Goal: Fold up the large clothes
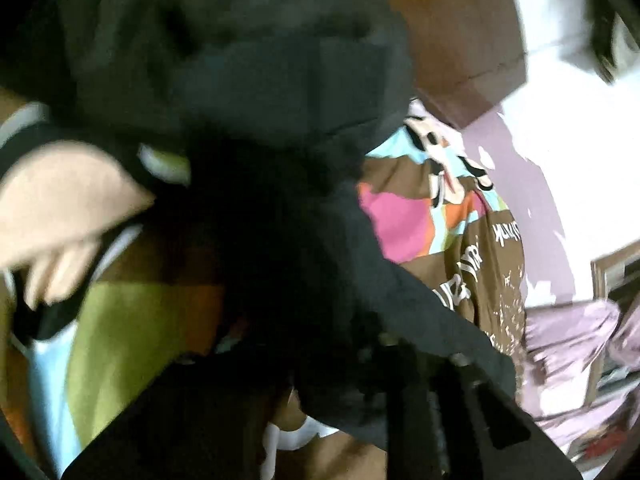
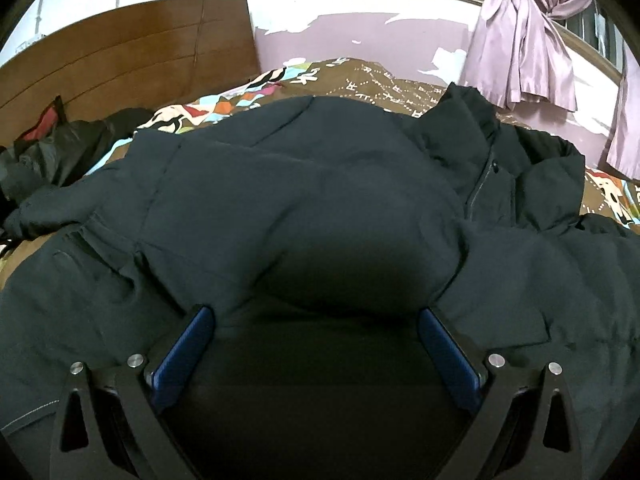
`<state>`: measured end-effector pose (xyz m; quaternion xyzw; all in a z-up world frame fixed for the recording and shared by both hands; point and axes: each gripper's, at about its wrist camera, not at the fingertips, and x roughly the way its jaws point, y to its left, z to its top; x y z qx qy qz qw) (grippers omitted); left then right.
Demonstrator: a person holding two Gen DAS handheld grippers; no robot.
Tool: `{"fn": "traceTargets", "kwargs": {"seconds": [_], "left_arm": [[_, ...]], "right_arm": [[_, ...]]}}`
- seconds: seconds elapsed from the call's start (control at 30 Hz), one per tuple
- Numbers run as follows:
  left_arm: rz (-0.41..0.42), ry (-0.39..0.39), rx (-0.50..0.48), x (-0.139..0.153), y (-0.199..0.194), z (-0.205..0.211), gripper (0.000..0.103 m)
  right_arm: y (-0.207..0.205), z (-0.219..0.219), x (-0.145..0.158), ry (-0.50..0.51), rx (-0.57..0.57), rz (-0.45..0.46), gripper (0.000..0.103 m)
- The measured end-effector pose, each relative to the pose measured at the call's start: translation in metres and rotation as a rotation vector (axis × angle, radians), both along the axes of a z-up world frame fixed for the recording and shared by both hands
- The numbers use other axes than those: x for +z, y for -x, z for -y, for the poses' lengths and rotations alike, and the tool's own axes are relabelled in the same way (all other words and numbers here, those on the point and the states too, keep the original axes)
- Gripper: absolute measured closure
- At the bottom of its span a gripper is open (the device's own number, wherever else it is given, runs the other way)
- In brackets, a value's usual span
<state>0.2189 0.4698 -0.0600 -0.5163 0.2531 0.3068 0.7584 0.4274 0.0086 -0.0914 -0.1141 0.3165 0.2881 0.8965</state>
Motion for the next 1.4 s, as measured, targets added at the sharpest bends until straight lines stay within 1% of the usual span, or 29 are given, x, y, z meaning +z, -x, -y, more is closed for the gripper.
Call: {"fn": "traceTargets", "kwargs": {"seconds": [0.07,0.1,0.13,0.23,0.27,0.3,0.37,0.43,0.47,0.53,0.57,0.6,0.7,0.77,0.87,0.93,0.97,1.0,1.07,1.13,1.17,1.23,1.27,1.33,1.4], "left_arm": [[-0.011,-0.111,-0.029,0.024,-0.001,0.012,0.097],[-0.013,-0.149,-0.041,0.033,-0.003,0.018,0.098],[-0.006,-0.200,-0.059,0.048,-0.004,0.025,0.098],[0.049,-0.326,-0.119,0.094,-0.009,0.045,0.098],[0.079,-0.386,-0.154,0.116,-0.010,0.055,0.098],[0.098,-0.432,-0.188,0.131,-0.016,0.064,0.098],[0.131,-0.570,-0.282,0.166,-0.023,0.093,0.098],[0.165,-0.681,-0.359,0.189,-0.032,0.122,0.098],[0.193,-0.746,-0.413,0.203,-0.034,0.144,0.098],[0.241,-0.812,-0.488,0.217,-0.044,0.178,0.098],[0.277,-0.840,-0.543,0.225,-0.047,0.201,0.098],[0.296,-0.850,-0.578,0.228,-0.049,0.215,0.098],[0.355,-0.875,-0.727,0.235,-0.062,0.273,0.098],[0.394,-0.871,-0.842,0.234,-0.072,0.314,0.098],[0.417,-0.847,-0.968,0.226,-0.095,0.361,0.098],[0.417,-0.817,-1.058,0.216,-0.113,0.397,0.098],[0.410,-0.798,-1.106,0.205,-0.121,0.416,0.098],[0.403,-0.786,-1.135,0.201,-0.123,0.429,0.098],[0.372,-0.757,-1.201,0.182,-0.136,0.457,0.098],[0.317,-0.721,-1.259,0.152,-0.150,0.483,0.098],[0.276,-0.710,-1.282,0.137,-0.157,0.494,0.098],[0.167,-0.698,-1.332,0.104,-0.170,0.524,0.098],[0.111,-0.685,-1.358,0.085,-0.176,0.537,0.098],[0.025,-0.647,-1.379,0.054,-0.174,0.547,0.098],[-0.032,-0.614,-1.377,0.028,-0.170,0.547,0.098]], "right_arm": [[0.003,0.011,0.006,-0.041,-0.013,0.007,0.000],[0.006,0.019,0.010,-0.065,-0.027,0.007,0.000],[0.006,0.027,0.014,-0.094,-0.045,0.004,0.000],[0.003,0.055,0.026,-0.177,-0.120,-0.039,0.000],[0.001,0.062,0.030,-0.199,-0.137,-0.050,0.000],[-0.001,0.074,0.035,-0.227,-0.162,-0.058,0.000],[-0.004,0.095,0.045,-0.271,-0.207,-0.060,0.000],[-0.007,0.115,0.055,-0.328,-0.242,-0.073,0.000],[-0.008,0.129,0.059,-0.379,-0.256,-0.091,0.000],[-0.010,0.150,0.065,-0.463,-0.261,-0.131,0.000],[-0.011,0.163,0.069,-0.501,-0.266,-0.151,0.000],[-0.010,0.171,0.072,-0.522,-0.270,-0.157,0.000],[-0.006,0.207,0.086,-0.592,-0.279,-0.154,0.000],[-0.003,0.228,0.093,-0.624,-0.283,-0.149,0.000],[-0.001,0.265,0.096,-0.683,-0.275,-0.182,0.000],[-0.002,0.292,0.091,-0.761,-0.239,-0.238,0.000],[-0.003,0.306,0.086,-0.808,-0.225,-0.266,0.000],[-0.004,0.315,0.085,-0.830,-0.223,-0.279,0.000],[-0.002,0.335,0.074,-0.881,-0.221,-0.312,0.000],[0.002,0.348,0.066,-0.941,-0.200,-0.335,0.000],[0.004,0.356,0.058,-0.993,-0.187,-0.359,0.000],[0.004,0.366,0.050,-1.042,-0.186,-0.385,0.000],[0.004,0.368,0.045,-1.052,-0.189,-0.399,0.000],[0.003,0.368,0.038,-1.049,-0.192,-0.429,0.000],[0.002,0.363,0.035,-1.025,-0.193,-0.444,0.000]]}}
